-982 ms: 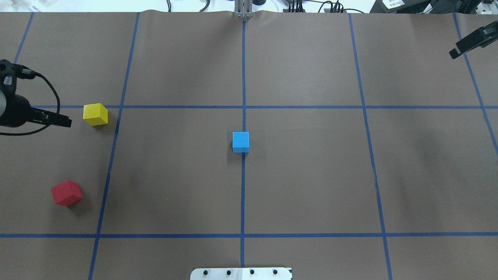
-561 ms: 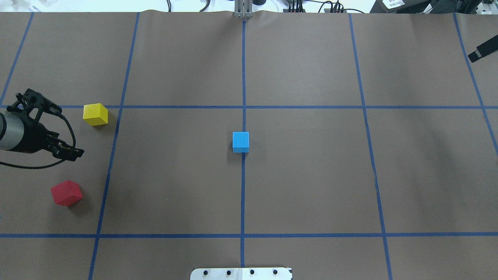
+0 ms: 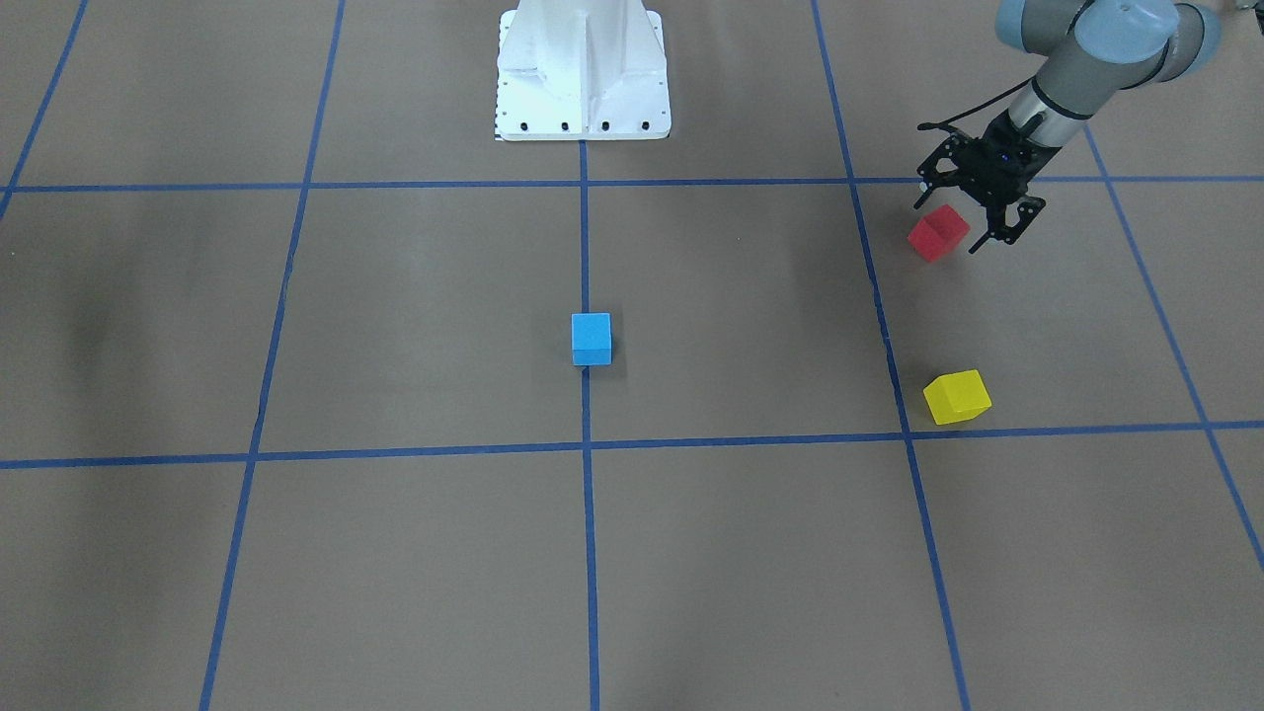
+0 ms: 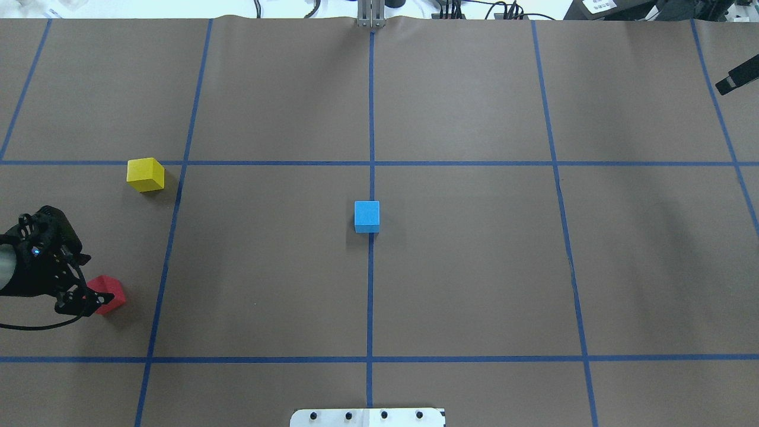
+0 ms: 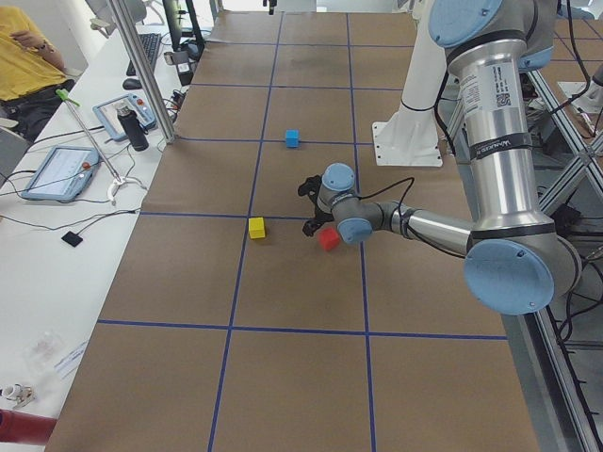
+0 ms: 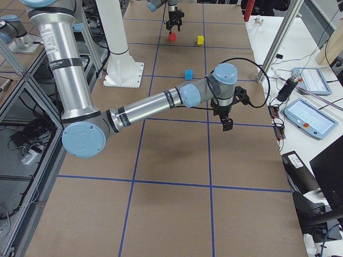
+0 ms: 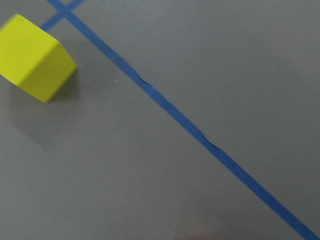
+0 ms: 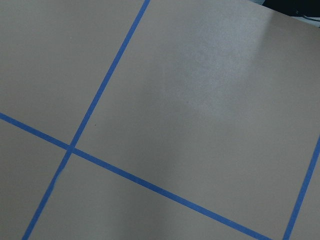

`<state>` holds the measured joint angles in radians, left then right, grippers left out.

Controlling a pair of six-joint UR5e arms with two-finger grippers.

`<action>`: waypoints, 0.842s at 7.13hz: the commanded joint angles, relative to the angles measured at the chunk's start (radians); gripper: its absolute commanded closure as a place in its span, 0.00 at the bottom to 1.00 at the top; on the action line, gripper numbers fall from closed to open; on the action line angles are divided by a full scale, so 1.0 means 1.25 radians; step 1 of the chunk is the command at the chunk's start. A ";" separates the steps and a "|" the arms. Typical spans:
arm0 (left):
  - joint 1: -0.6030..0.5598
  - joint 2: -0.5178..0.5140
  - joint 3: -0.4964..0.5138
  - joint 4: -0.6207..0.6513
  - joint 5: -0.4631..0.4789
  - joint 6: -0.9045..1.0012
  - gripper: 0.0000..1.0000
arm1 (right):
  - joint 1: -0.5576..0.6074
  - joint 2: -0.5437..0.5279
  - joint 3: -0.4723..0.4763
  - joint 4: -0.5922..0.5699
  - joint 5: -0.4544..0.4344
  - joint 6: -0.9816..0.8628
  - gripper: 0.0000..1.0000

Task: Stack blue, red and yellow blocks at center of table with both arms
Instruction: 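Grasp the red cube with the left gripper and lift it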

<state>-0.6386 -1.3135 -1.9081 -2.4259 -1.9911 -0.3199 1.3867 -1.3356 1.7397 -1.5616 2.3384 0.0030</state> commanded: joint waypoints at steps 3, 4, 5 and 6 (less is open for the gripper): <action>0.051 0.005 0.022 -0.007 0.009 0.001 0.03 | 0.000 0.000 -0.001 0.000 -0.002 0.000 0.01; 0.052 0.004 0.035 -0.008 0.013 0.001 0.16 | 0.000 0.000 -0.001 0.000 -0.002 0.000 0.01; 0.051 0.004 0.035 -0.008 0.013 0.002 0.63 | 0.000 -0.002 -0.003 0.000 -0.002 0.000 0.01; 0.049 0.005 0.033 -0.009 0.013 0.001 1.00 | 0.000 -0.003 -0.004 -0.004 0.000 0.000 0.01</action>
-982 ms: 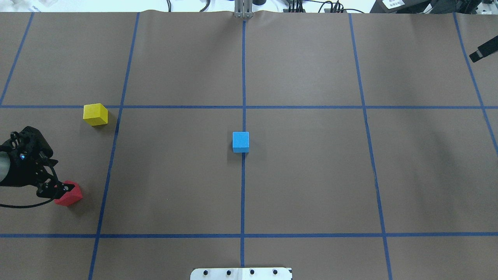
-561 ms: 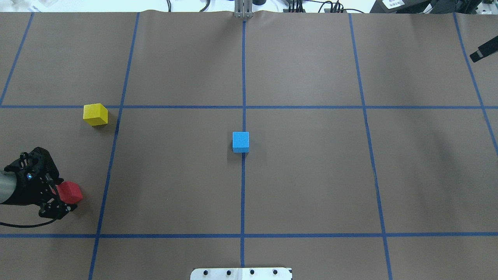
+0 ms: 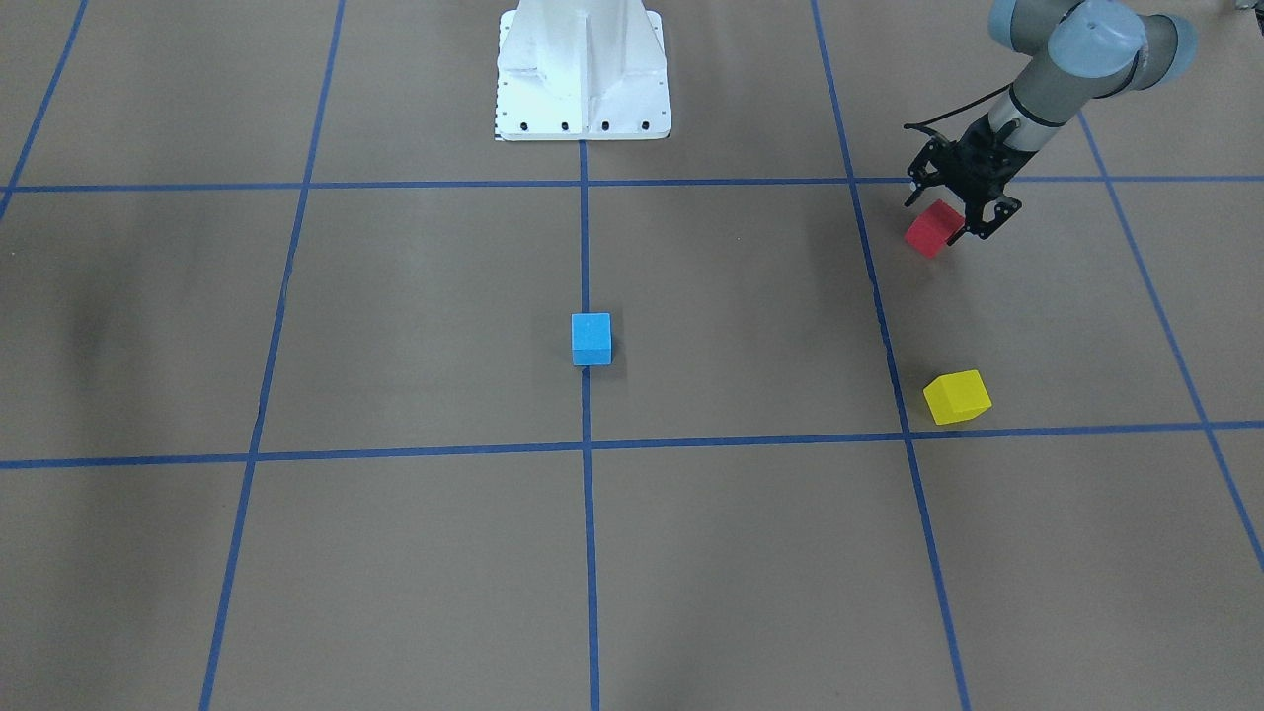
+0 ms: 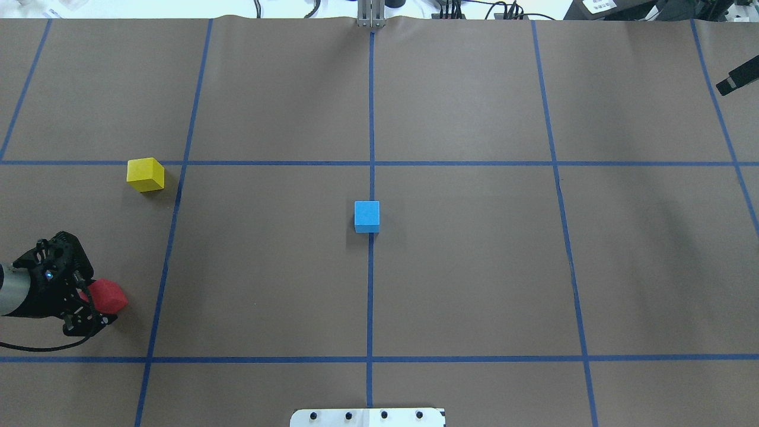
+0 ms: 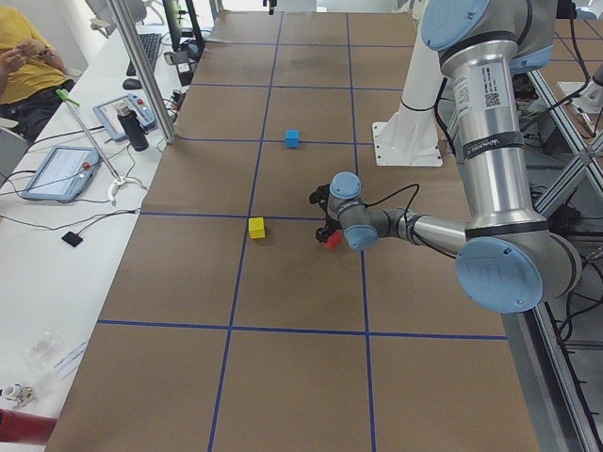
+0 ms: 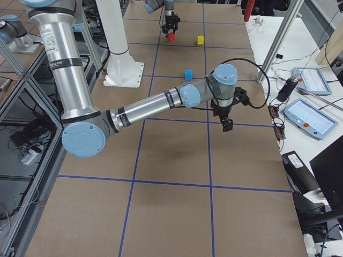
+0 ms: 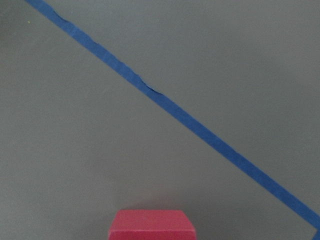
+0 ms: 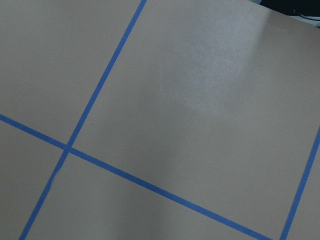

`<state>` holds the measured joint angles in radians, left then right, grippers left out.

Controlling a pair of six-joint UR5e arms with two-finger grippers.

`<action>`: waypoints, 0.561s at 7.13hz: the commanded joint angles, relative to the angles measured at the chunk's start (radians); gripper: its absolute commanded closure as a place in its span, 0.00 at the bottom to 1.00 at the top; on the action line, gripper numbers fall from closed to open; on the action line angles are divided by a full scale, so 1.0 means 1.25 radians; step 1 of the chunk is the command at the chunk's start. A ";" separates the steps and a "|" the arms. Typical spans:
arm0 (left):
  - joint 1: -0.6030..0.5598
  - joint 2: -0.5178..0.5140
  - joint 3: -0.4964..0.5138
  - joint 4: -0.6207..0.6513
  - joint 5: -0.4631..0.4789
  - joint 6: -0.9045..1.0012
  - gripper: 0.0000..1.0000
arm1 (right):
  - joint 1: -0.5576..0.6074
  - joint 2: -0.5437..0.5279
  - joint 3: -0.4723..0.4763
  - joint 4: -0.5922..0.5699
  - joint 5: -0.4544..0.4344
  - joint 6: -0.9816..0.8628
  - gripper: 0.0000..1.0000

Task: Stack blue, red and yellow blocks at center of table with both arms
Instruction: 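Grasp the red cube with the left gripper and lift it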

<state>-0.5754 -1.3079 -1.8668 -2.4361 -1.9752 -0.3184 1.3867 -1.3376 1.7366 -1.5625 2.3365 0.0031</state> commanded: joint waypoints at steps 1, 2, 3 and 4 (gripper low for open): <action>-0.010 0.003 -0.017 -0.001 -0.004 -0.007 1.00 | 0.004 -0.011 -0.003 -0.007 0.002 0.002 0.01; -0.011 0.006 -0.046 0.011 -0.021 -0.012 1.00 | 0.016 -0.017 -0.009 -0.008 0.000 0.013 0.01; -0.022 -0.005 -0.056 0.017 -0.053 -0.030 1.00 | 0.037 -0.022 -0.024 -0.008 0.000 0.013 0.01; -0.052 -0.021 -0.061 0.034 -0.060 -0.094 1.00 | 0.054 -0.029 -0.042 -0.008 0.002 0.010 0.01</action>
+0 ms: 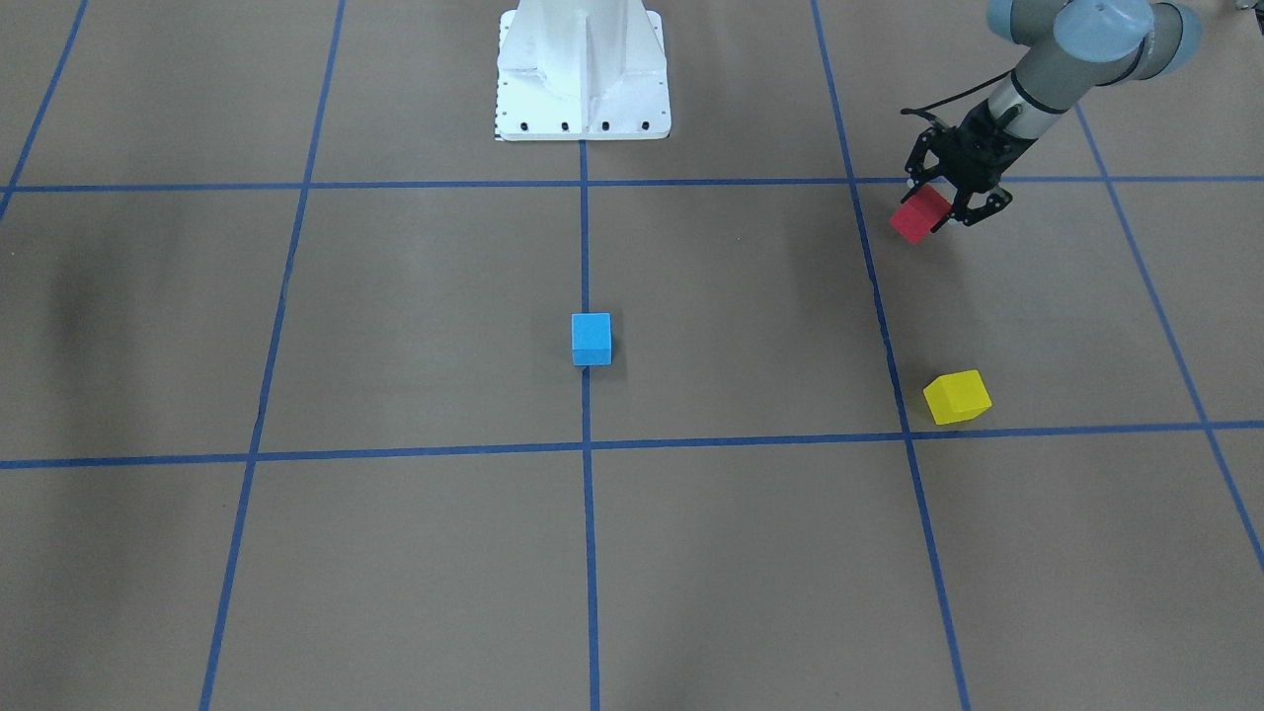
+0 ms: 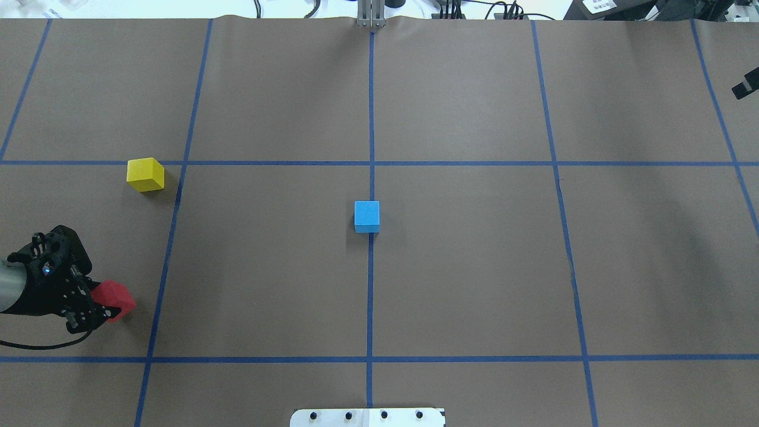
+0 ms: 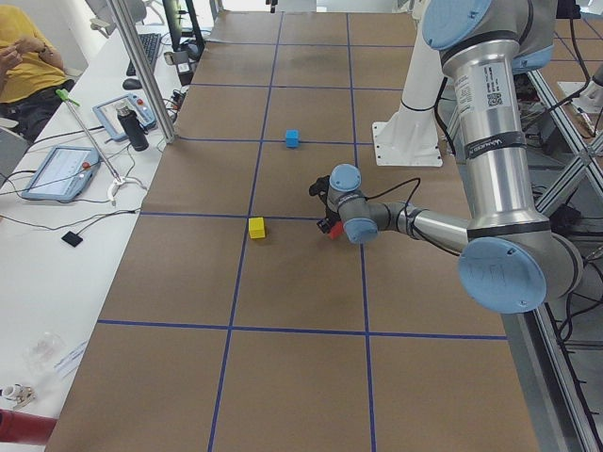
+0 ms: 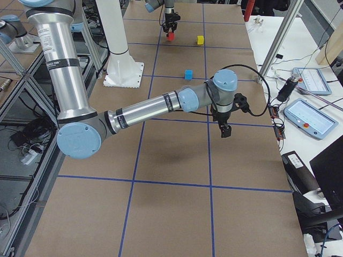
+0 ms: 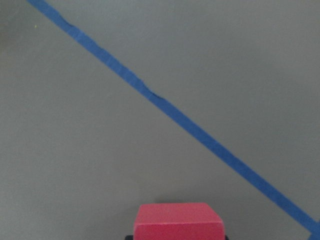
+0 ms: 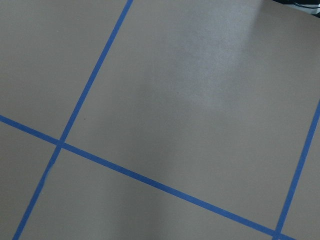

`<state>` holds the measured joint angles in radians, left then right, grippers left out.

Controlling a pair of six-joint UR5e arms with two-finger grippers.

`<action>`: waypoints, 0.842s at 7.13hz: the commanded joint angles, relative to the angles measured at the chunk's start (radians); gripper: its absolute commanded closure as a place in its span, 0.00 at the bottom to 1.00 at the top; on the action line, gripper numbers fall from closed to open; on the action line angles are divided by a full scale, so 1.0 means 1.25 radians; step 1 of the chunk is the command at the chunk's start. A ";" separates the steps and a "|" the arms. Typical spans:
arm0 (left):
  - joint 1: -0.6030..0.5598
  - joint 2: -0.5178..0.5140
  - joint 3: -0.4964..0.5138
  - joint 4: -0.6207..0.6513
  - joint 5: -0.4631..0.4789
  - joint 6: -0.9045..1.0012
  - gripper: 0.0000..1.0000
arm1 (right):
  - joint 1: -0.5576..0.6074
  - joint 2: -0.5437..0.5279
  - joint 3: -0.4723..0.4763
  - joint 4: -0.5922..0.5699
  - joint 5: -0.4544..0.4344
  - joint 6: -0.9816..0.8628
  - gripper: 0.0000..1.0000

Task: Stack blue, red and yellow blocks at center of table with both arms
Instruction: 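Grasp the red cube with the left gripper and lift it, then carry the red cube with the left gripper over the blue cube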

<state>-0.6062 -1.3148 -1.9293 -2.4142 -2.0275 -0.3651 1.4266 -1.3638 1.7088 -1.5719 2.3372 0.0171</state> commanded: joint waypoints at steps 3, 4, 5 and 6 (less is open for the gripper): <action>-0.102 -0.285 -0.060 0.386 -0.037 -0.116 1.00 | 0.033 -0.117 -0.020 0.013 -0.018 -0.026 0.01; -0.102 -0.396 -0.057 0.504 -0.034 -0.162 1.00 | 0.048 -0.143 -0.021 0.012 -0.034 -0.064 0.01; -0.098 -0.530 -0.023 0.610 -0.029 -0.247 1.00 | 0.059 -0.168 -0.018 0.013 -0.034 -0.070 0.01; -0.085 -0.645 0.038 0.667 -0.029 -0.311 1.00 | 0.071 -0.179 -0.018 0.012 -0.034 -0.091 0.01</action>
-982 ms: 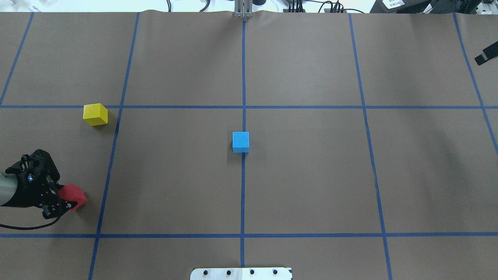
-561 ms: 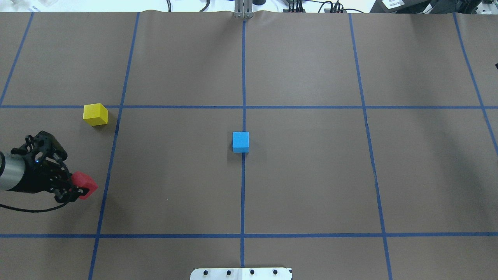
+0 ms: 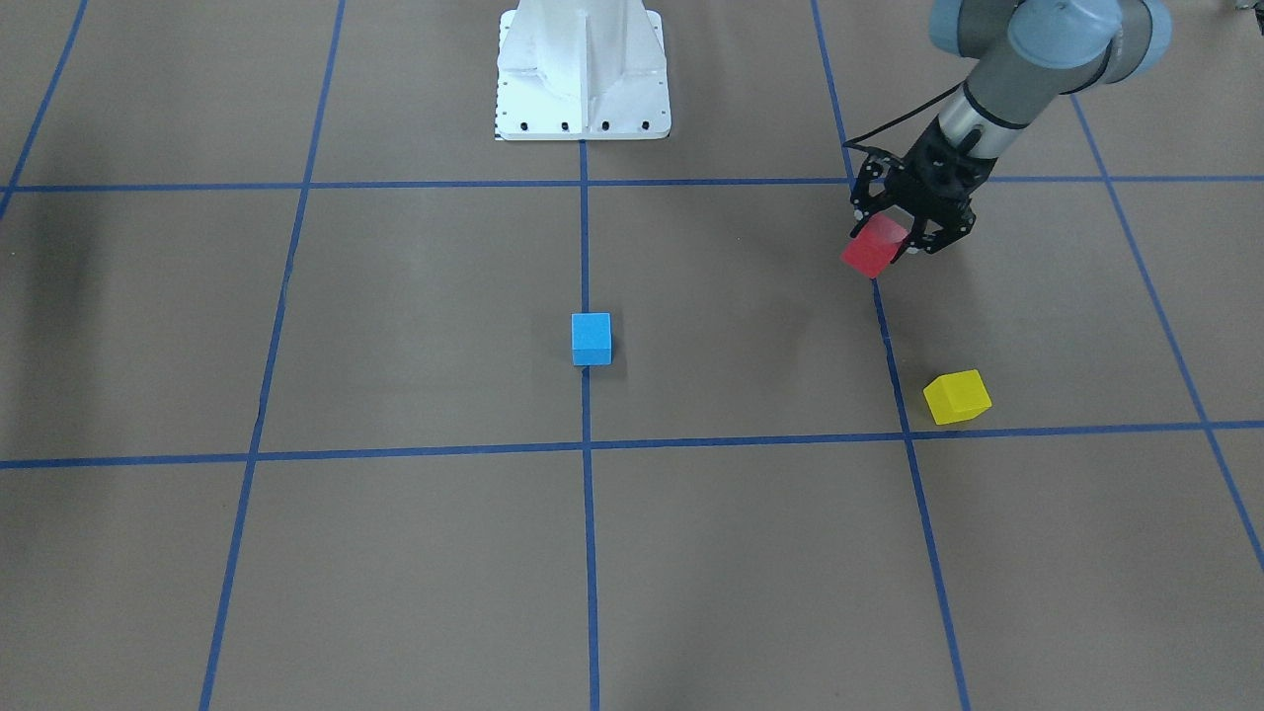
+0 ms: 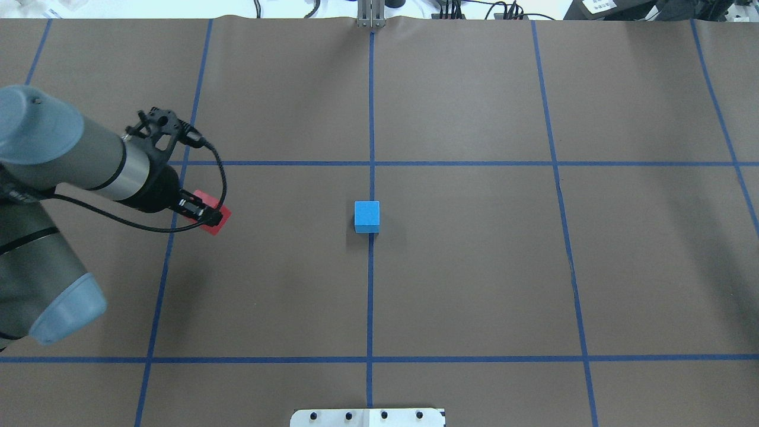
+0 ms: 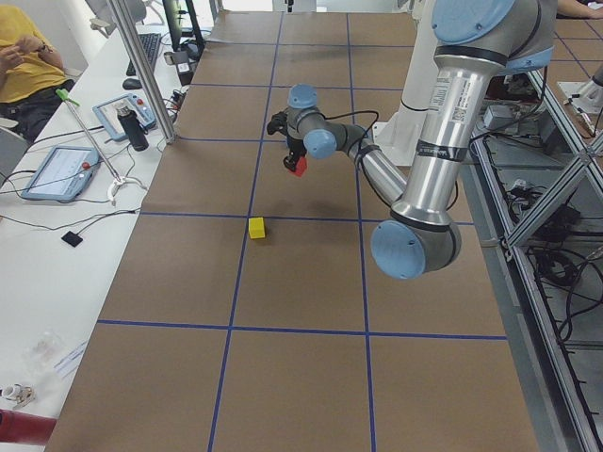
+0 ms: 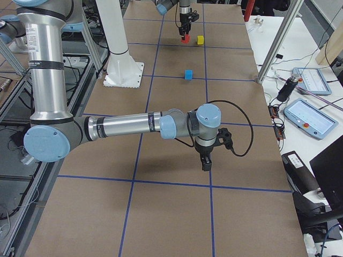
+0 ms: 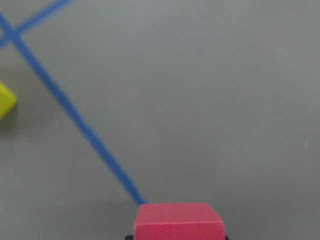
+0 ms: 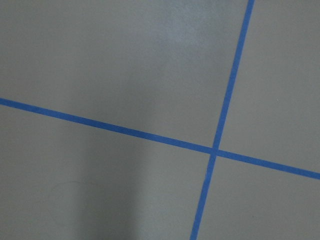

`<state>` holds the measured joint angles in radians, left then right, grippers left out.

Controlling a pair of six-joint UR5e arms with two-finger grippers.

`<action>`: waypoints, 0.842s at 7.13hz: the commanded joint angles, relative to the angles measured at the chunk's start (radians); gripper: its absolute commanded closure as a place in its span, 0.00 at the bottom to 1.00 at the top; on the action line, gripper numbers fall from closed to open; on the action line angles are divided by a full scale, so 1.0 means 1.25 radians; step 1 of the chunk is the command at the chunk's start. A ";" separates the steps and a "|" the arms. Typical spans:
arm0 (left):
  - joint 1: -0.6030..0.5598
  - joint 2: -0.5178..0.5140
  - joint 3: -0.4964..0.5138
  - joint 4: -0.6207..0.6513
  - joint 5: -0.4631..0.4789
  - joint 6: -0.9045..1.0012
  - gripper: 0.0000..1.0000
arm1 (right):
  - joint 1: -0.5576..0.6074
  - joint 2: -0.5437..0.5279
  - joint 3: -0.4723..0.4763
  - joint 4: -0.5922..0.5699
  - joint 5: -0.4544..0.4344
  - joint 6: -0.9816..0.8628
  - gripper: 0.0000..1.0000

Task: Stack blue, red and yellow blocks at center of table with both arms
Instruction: 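Carry the red cube with the left gripper over the blue cube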

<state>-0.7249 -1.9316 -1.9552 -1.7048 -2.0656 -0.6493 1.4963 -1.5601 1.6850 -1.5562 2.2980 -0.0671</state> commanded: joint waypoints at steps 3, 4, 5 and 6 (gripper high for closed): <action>0.067 -0.351 0.252 0.101 0.072 -0.265 1.00 | 0.020 -0.028 0.001 -0.001 0.000 -0.026 0.01; 0.083 -0.388 0.300 0.100 0.099 -0.307 1.00 | 0.020 -0.027 -0.001 -0.001 -0.001 -0.026 0.01; 0.117 -0.415 0.333 0.095 0.143 -0.364 1.00 | 0.020 -0.027 0.001 -0.001 0.000 -0.026 0.01; 0.125 -0.444 0.369 0.096 0.147 -0.374 1.00 | 0.020 -0.028 0.001 -0.001 0.000 -0.026 0.01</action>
<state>-0.5942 -2.4378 -1.5542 -1.5837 -1.9096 -1.0729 1.5216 -1.5942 1.6854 -1.5570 2.2975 -0.0997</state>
